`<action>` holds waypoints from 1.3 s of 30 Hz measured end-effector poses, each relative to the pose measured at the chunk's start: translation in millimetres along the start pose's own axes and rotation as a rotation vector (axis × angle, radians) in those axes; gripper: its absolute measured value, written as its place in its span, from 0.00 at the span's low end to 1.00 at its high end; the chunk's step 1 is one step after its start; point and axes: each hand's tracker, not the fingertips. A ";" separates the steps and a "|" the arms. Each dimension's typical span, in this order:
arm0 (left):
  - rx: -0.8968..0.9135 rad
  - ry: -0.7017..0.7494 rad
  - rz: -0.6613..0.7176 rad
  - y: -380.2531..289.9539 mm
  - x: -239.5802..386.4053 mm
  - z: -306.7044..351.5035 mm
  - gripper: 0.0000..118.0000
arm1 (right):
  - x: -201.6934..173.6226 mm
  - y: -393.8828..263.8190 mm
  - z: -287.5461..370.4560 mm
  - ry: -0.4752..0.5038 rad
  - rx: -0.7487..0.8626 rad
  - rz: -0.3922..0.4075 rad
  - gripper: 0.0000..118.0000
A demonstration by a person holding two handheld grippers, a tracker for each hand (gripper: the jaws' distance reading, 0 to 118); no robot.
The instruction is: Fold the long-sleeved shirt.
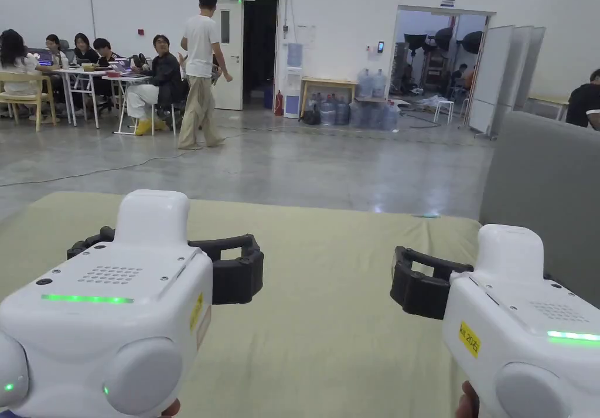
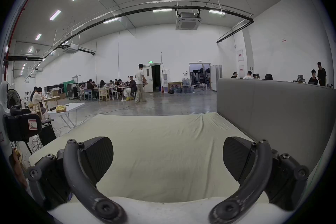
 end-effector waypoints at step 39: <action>0.005 -0.018 0.003 3.5 3.6 3.1 0.99 | -3.6 -0.1 2.7 0.007 0.016 0.018 1.00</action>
